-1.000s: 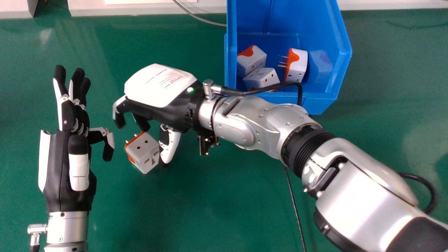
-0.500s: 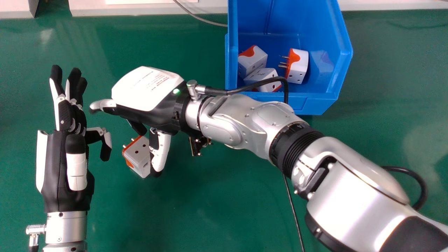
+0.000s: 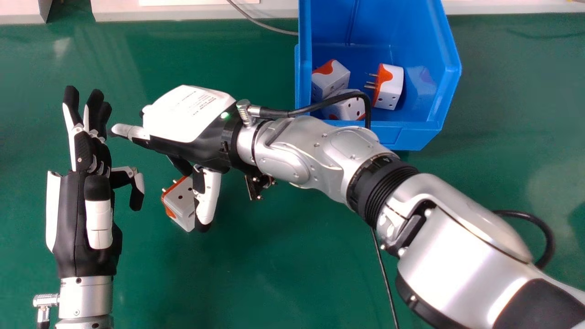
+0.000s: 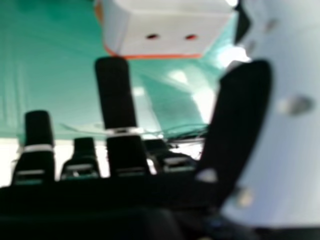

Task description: Pick all objects and put in blue box

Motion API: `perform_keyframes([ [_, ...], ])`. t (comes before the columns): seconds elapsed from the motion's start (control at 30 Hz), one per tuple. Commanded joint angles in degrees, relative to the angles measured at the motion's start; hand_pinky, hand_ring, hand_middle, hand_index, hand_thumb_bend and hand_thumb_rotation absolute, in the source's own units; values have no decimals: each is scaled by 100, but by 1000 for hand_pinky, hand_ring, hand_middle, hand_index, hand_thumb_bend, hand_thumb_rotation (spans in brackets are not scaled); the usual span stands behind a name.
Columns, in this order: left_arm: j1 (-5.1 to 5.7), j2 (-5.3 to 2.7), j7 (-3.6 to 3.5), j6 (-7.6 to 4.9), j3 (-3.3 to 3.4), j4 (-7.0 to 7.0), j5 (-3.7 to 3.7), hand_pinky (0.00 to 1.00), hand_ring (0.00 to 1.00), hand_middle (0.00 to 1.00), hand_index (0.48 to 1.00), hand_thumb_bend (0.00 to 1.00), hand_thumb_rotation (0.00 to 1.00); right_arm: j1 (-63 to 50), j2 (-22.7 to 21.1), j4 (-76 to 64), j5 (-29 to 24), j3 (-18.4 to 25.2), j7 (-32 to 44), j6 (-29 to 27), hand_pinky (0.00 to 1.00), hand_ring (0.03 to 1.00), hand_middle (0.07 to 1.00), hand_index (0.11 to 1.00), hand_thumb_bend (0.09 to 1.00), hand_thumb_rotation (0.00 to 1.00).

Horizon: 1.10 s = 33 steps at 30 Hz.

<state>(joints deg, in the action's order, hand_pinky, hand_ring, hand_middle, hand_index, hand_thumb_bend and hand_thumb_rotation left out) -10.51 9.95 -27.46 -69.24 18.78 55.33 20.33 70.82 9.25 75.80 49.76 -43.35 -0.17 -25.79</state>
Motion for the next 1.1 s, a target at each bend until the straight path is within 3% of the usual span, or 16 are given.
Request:
perform_keyframes([
  [0.0,-35,57,-44,-61,12,-36,16,0,1000,1000,938,1000,1000,109,0,-31,18,-52,164,-21,711,937,975,947,1000,309],
  [0.33,39,8,-219,41,7,-148,175,0,1000,1000,931,1000,998,-62,-836,-550,-547,539,314,-668,638,849,933,933,1000,297],
  [0.5,-35,-10,-217,42,-5,-65,128,0,1000,1000,927,1000,995,-321,-1277,-1301,-834,805,662,-773,580,807,905,918,1000,287],
  [0.6,-42,-1,-285,87,6,-60,185,0,1000,1000,925,1000,994,-460,-1445,-1811,-1086,1001,1066,-700,571,789,889,902,1000,273],
  [0.8,-13,-10,-362,107,20,-128,257,0,1000,1000,921,1000,990,-665,-1578,-2405,-1221,1112,1360,-613,576,767,862,867,1000,250],
  [0.9,-35,-35,-405,113,33,-90,299,0,1000,1000,921,1000,988,-678,-1570,-2450,-1239,1107,1412,-629,578,760,856,859,1000,244],
  [1.07,-46,-47,-372,86,50,-62,259,0,1000,1000,922,1000,987,-654,-1503,-2362,-1184,1056,1396,-652,573,754,852,853,1000,239],
])
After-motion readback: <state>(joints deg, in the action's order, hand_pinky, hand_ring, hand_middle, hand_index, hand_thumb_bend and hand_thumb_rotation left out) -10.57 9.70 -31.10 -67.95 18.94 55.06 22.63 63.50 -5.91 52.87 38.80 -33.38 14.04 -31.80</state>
